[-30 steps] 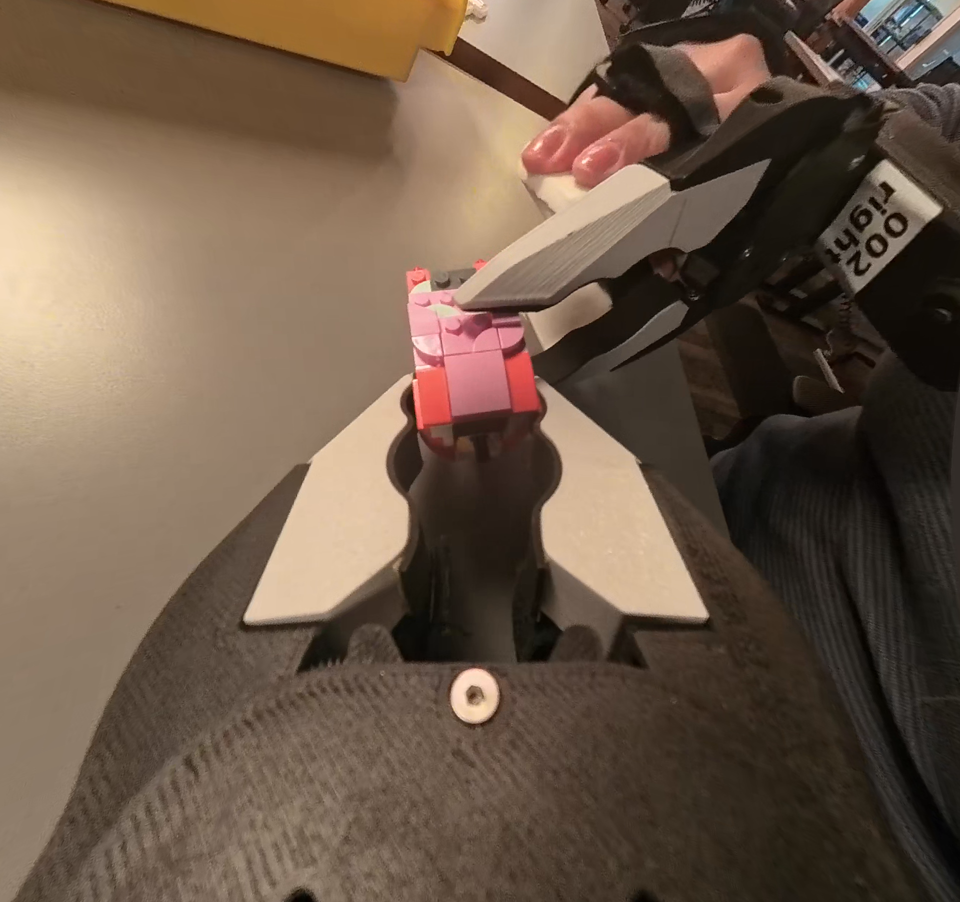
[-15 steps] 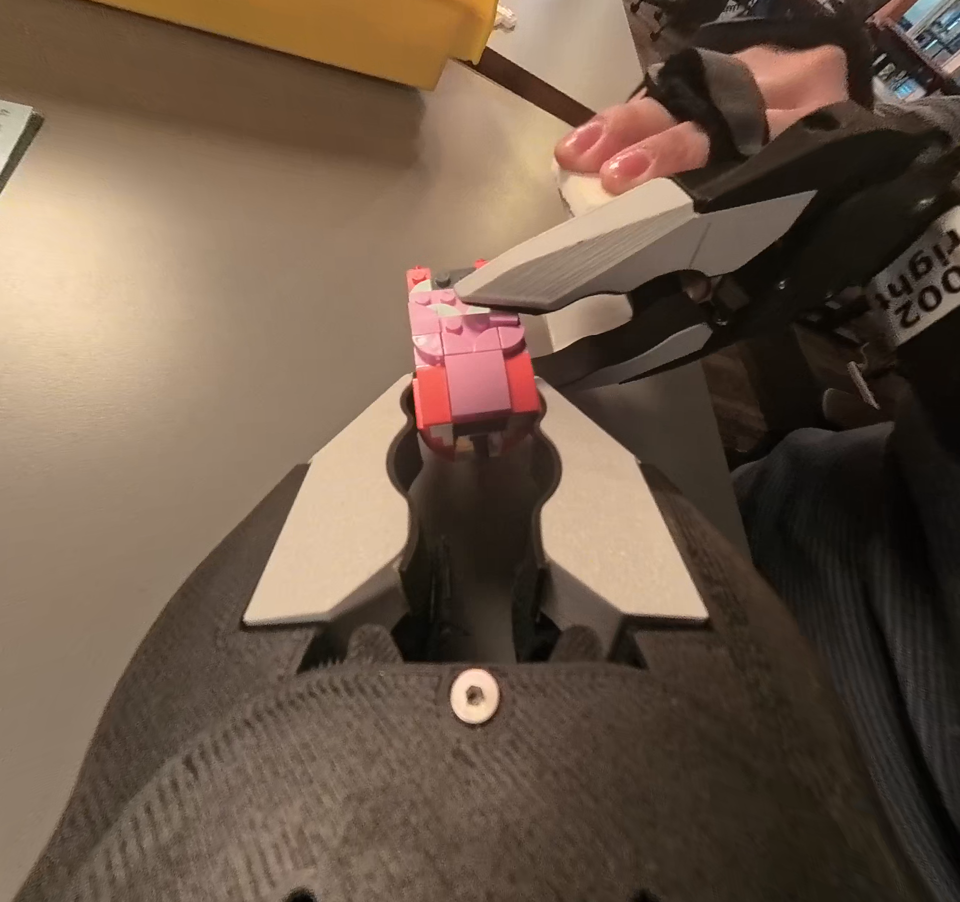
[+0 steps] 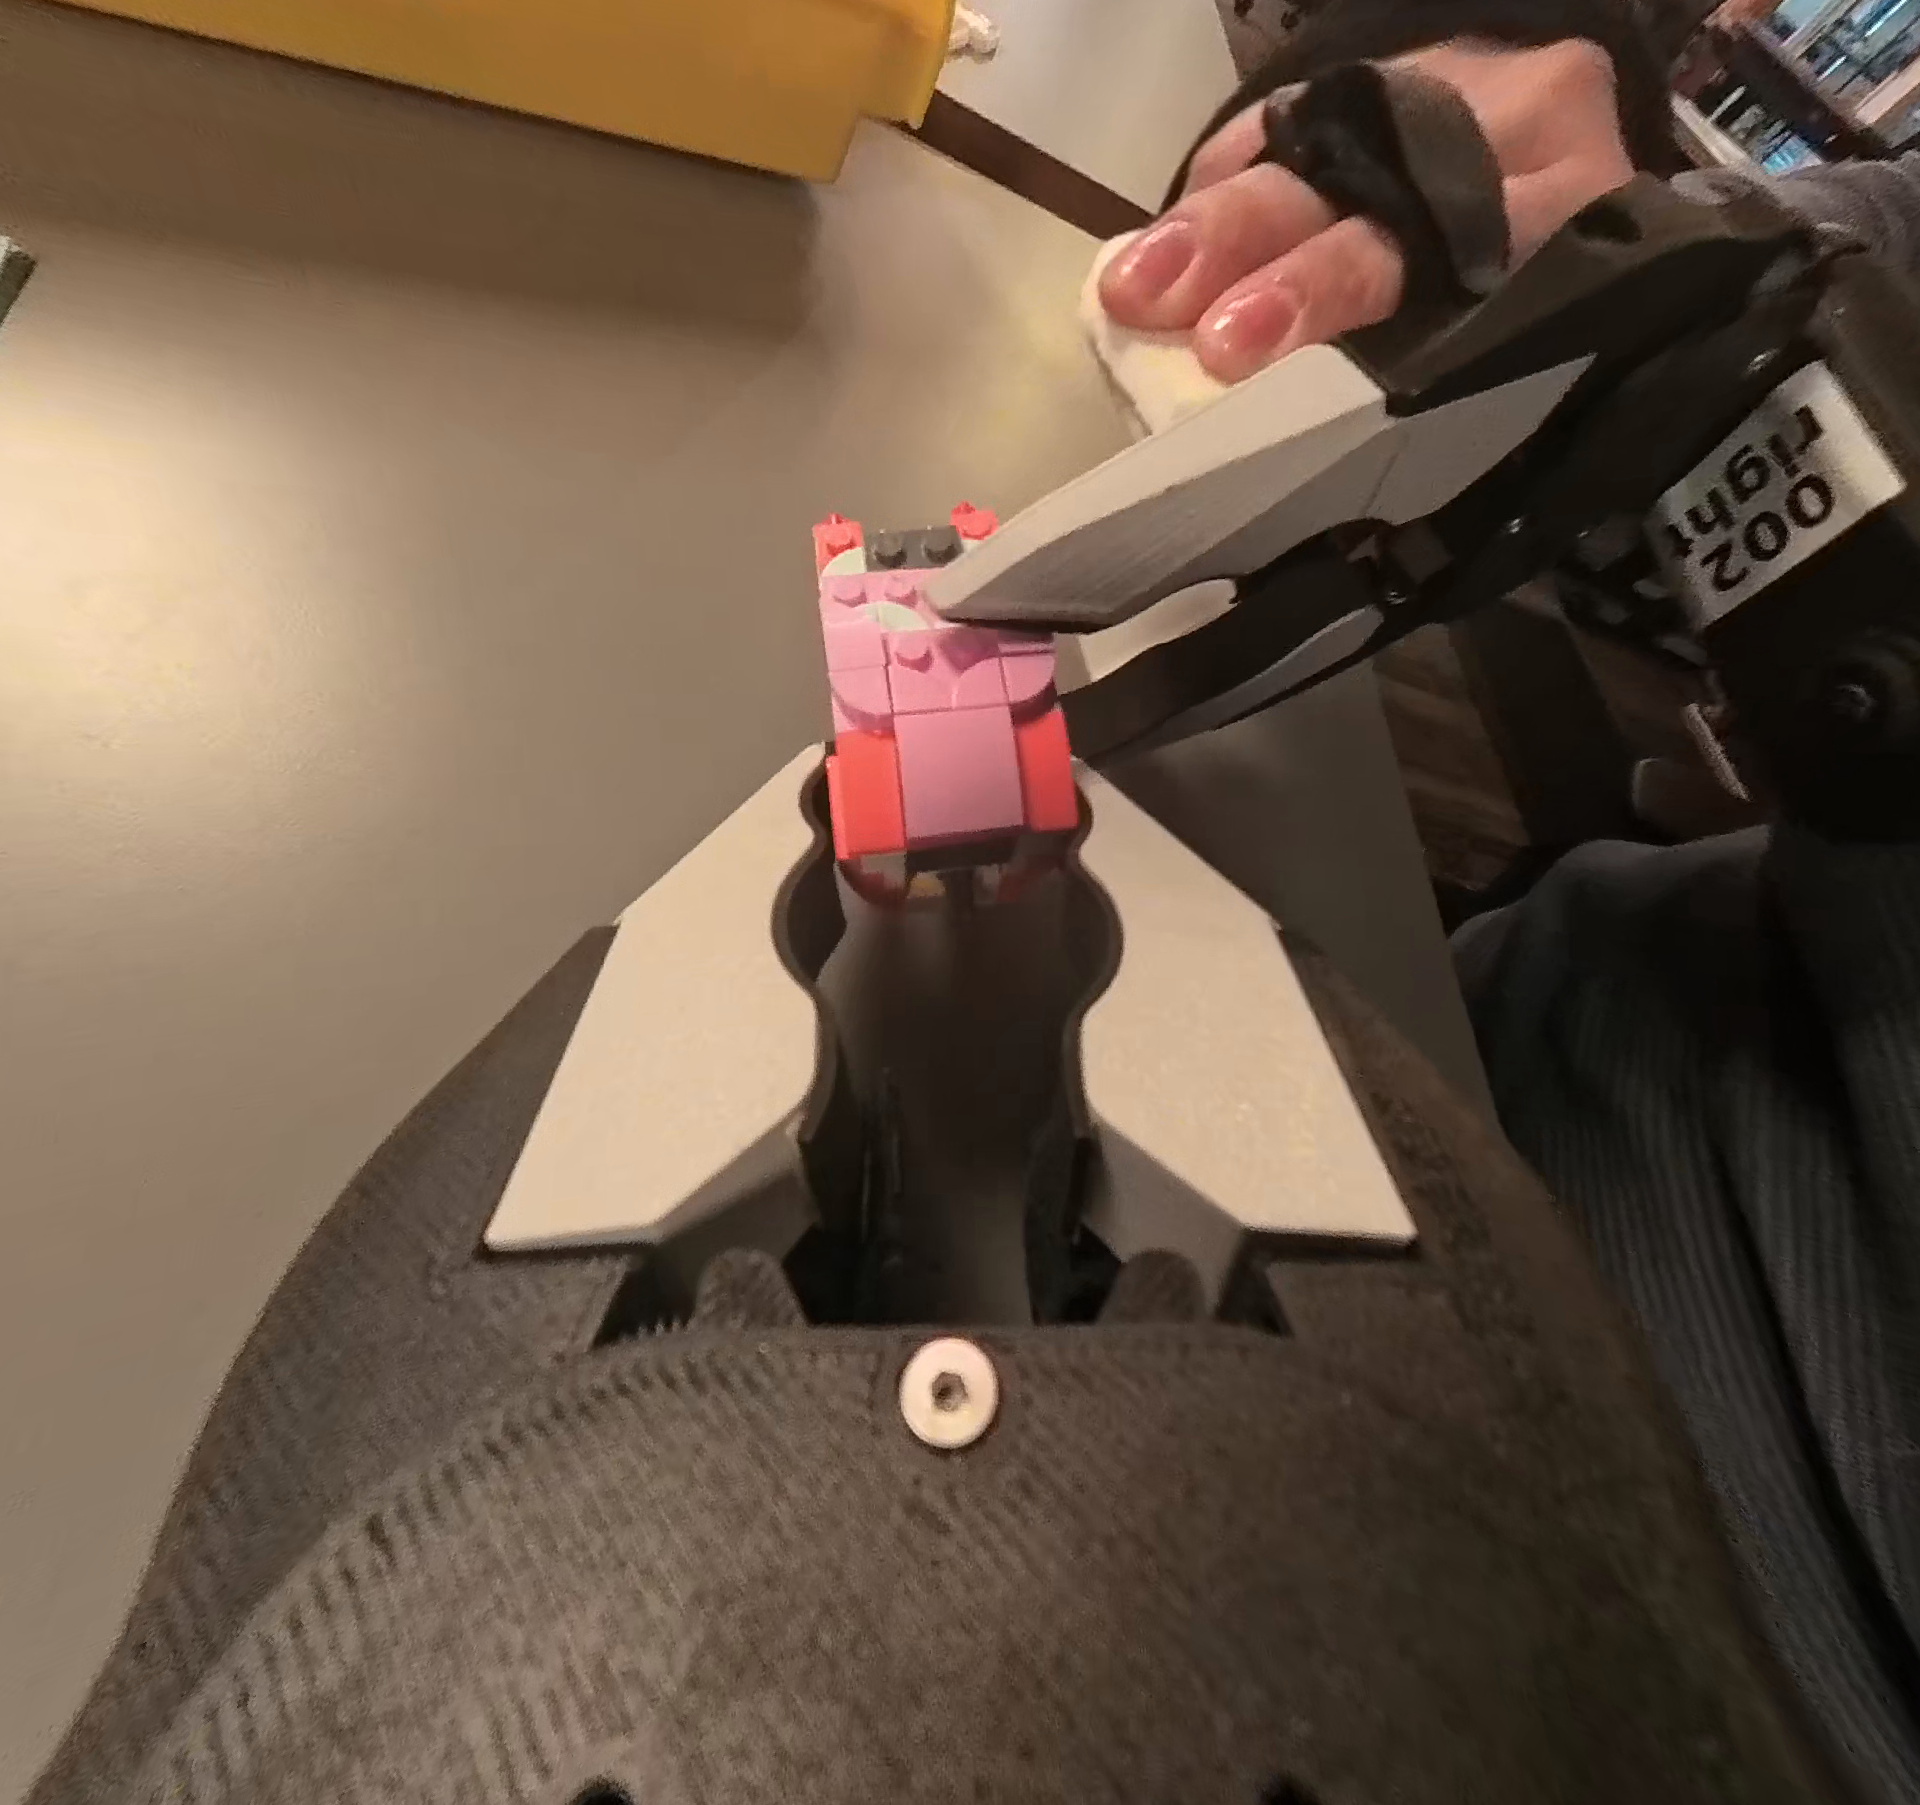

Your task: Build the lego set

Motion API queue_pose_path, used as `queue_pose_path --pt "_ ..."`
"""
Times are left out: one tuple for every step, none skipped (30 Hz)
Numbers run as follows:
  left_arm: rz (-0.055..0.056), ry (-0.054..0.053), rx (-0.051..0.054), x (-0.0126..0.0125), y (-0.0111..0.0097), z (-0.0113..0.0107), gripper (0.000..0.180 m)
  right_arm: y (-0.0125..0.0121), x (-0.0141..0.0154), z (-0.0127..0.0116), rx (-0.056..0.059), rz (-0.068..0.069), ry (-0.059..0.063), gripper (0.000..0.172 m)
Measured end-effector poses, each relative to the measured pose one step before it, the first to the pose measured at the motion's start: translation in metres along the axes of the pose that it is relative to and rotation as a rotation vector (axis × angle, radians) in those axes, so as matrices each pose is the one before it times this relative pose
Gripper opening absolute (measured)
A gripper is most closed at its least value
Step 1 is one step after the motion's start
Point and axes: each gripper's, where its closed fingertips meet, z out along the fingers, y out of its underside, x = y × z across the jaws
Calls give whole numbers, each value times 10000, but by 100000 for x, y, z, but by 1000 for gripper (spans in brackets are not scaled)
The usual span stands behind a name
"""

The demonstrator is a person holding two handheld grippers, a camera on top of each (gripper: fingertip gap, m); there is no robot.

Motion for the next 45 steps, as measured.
queue_pose_path --pt "12 13 1 27 3 -14 39 -22 -5 -10 15 78 -21 45" --pt "10 5 -10 12 12 8 39 0 0 -9 10 45 -13 45" --pt "-4 14 6 16 -7 -3 39 -8 15 -3 -1 12 19 45" --pt "-14 9 10 -8 -9 -6 39 25 10 18 -25 32 13 45" --pt "-8 -17 -6 -25 2 1 39 32 -6 24 -26 52 1 45" --pt "4 -49 0 -52 4 10 39 49 -12 37 -37 -27 14 44" --pt "12 -70 -25 -74 30 20 39 76 -22 46 -99 -157 31 44" --pt "14 -82 -42 -82 53 39 39 58 -23 44 -108 -140 23 44" --pt "24 -77 -26 -71 41 16 39 28 -18 33 -53 -14 -7 43" --pt "19 -41 -22 -30 24 29 39 27 -28 19 -12 8 -33 43" --pt "11 -42 -39 -40 51 43 39 51 -34 36 -38 -51 -38 43" --pt "15 -88 -51 -93 65 48 39 60 -11 65 -77 -112 -5 43" --pt "31 -116 -25 -113 30 24 39 50 4 73 -44 -93 25 43" --pt "40 -82 -23 -85 36 -1 39 -14 10 78 29 49 36 43" --pt "32 -18 20 -48 -15 -68 39 -77 48 42 122 288 85 44" --pt "66 40 49 32 -76 -102 39 -119 2 -23 181 513 56 44" --pt "59 53 -12 82 14 -30 39 45 -148 -54 111 575 -110 44" --pt "71 -91 -39 -54 65 22 39 76 -318 -102 139 779 -357 53" --pt "207 -353 -49 -377 50 -9 39 -77 -48 -244 303 1021 -283 67" --pt "299 -327 -144 -342 195 -45 39 -11 280 -348 319 975 -110 75" --pt "199 -272 -157 -325 250 -22 40 105 502 -446 321 783 41 79" --pt "89 -173 -97 -226 163 -27 39 110 685 -487 381 676 194 80" --pt "33 -47 -22 -79 49 -38 39 31 784 -499 473 658 274 79" --pt "21 -58 -17 -101 48 -30 39 11 880 -431 486 689 349 78" --pt "53 -107 -72 -172 125 -29 39 6 985 -341 447 740 426 78" --pt "64 -120 -104 -185 173 0 39 -37 1074 -253 426 743 484 78" --pt "43 -126 -97 -183 156 11 39 -64 1079 -146 383 681 483 78" --pt "30 -123 -89 -157 126 45 39 -30 987 -9 310 615 428 78" --pt "25 -106 -61 -112 72 53 39 168 665 139 149 586 219 76" --pt "25 -78 -48 -68 68 45 39 340 378 274 -24 568 40 75" --pt "23 -70 -59 -58 69 54 39 165 377 295 -41 291 65 74" --pt "11 -38 -72 -32 88 68 39 -190 399 323 200 25 141 72" --pt "22 -17 -37 1 43 41 39 -197 397 377 220 -116 211 67" --pt "22 -18 -5 3 6 6 39 -125 495 477 183 -194 330 64" --pt "16 -12 -11 9 9 8 39 -104 580 562 183 -205 415 63" --pt "15 -14 -21 -1 33 19 39 -116 562 621 183 -188 410 62" --pt "20 -13 -36 7 42 24 39 -131 544 615 126 -191 373 62" --pt "31 -12 -50 17 61 49 39 -151 541 569 152 -127 364 61" --pt "59 -35 -14 19 17 13 40 -51 408 524 117 -88 261 60" --pt "69 -43 -28 22 43 14 40 103 316 474 24 -109 187 59" --pt "81 -39 -31 45 60 -1 40 122 260 421 31 -180 140 57" --pt "82 -53 -22 66 78 -42 40 168 183 406 33 -215 79 54" --pt "57 -53 -10 59 78 -60 40 226 244 428 -19 -179 105 52" --pt "32 -41 -6 39 55 -44 40 275 314 395 -68 -107 144 51" --pt "17 -20 -2 14 20 -15 40 290 249 339 -93 -58 106 50"
